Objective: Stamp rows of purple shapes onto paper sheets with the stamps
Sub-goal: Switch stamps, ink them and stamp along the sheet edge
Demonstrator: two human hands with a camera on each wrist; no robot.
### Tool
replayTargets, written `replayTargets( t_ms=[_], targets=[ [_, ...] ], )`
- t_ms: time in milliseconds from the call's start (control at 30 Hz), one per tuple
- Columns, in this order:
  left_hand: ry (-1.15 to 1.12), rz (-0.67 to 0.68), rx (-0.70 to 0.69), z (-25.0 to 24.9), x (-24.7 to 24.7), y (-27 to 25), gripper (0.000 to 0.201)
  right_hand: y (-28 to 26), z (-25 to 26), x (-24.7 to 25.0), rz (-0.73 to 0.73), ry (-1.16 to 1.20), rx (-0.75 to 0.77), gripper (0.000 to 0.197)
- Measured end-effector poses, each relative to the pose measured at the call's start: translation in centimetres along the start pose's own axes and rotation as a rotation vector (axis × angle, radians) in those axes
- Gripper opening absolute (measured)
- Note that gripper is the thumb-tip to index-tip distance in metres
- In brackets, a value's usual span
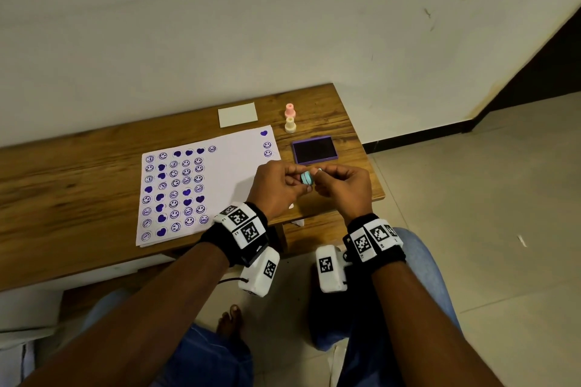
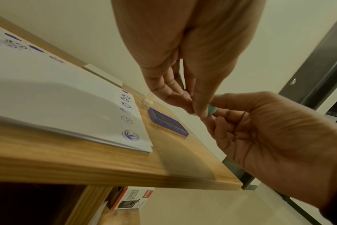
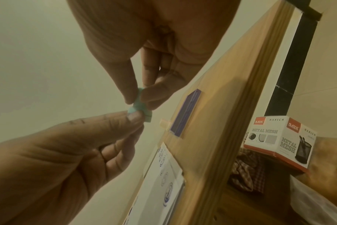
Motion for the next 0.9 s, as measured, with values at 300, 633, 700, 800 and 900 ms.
replayTargets(
  t_ms=[300, 633, 700, 800, 900],
  targets=[
    [0.029, 0.040, -0.028, -0.2, 0.2, 0.6, 0.035, -0.1, 0.2, -0.4, 0.033, 0.050, -0.042, 0.007],
    [0.164, 0.071, -0.016, 1.9, -1.5, 0.4, 0.044, 0.8, 1.1, 0.2, -0.183, -0.510, 0.088, 0.023],
    [0.258, 0.049, -0.048, 2.0, -1.4, 0.2, 0.042, 1.0, 1.7, 0.3, -0.230, -0.595, 0.095, 0.027],
    [0.302, 0.021, -0.022, 2.8, -0.7, 0.2, 0.039, 1.3, 2.0, -0.4, -0.232, -0.703, 0.096, 0.029],
    [0.328, 0.047, 0.031, 4.0, 0.2, 0.3, 0.040, 1.4, 2.1, -1.0, -0.240, -0.784, 0.119, 0.024]
  ],
)
Point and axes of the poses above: each hand's wrist, its own y-axis towards the middle knuckle, its own x-axis out of the back of the hand, z = x × y, the point moved 8 cm from there along y, towards the middle knuckle, and after that the axes turned 12 degrees about -x, right-handed, at the moved point
